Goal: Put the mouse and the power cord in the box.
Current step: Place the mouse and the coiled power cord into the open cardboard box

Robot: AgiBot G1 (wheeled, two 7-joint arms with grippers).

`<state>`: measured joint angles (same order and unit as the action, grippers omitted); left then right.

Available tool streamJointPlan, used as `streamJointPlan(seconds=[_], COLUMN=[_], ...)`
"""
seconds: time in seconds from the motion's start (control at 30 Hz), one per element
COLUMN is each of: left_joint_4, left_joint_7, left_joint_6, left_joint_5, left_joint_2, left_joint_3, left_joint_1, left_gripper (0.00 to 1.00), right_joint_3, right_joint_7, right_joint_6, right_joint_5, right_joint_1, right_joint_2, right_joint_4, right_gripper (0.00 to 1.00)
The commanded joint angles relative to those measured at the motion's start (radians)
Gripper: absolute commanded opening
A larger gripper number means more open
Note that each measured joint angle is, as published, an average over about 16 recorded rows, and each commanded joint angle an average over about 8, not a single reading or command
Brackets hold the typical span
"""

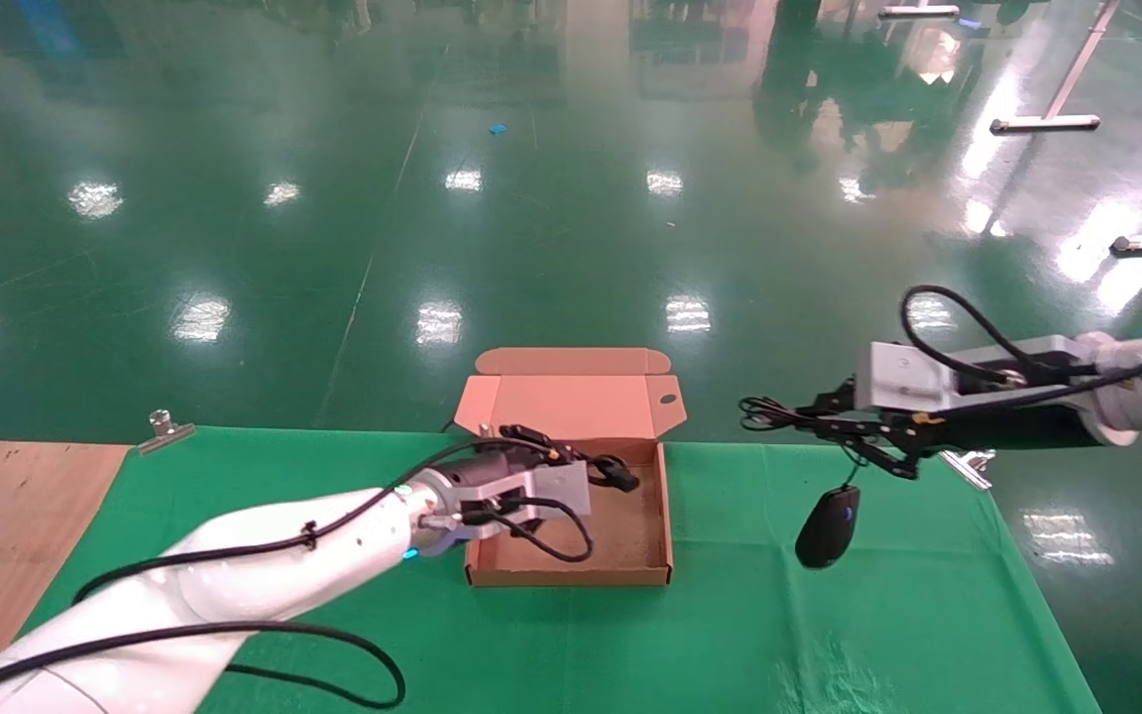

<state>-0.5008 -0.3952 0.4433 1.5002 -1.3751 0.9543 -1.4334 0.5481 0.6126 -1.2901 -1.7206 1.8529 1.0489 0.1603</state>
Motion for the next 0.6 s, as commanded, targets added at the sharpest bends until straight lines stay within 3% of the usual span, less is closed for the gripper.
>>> streamJointPlan(seconds=[0.03, 0.2, 0.6], left_joint_4=[-0.013, -0.021, -0.024], left_joint_7=[0.049, 0.112, 0.140], left_joint_6=[-0.006, 0.006, -0.035], left_joint_5=[-0.019, -0.074, -0.156], left_joint_2=[0.000, 0.003, 0.004], left_joint_3=[0.047, 0.119, 0.237], left_joint_1=[0.008, -0.010, -0.034], left_gripper=[0.39, 1.00, 1.00], right_joint_3=[-0.002, -0.004, -0.007], right_joint_7=[0.007, 0.019, 0.038], right_joint_6=[-0.003, 0.004, 0.008], right_joint_5=[0.002, 0.004, 0.009], right_joint_1=[-0.001, -0.007, -0.018], right_joint_2=[-0.014, -0.026, -0.011], right_joint_4=[-0.004, -0.020, -0.052], right_gripper=[0.00, 0.00, 0.00])
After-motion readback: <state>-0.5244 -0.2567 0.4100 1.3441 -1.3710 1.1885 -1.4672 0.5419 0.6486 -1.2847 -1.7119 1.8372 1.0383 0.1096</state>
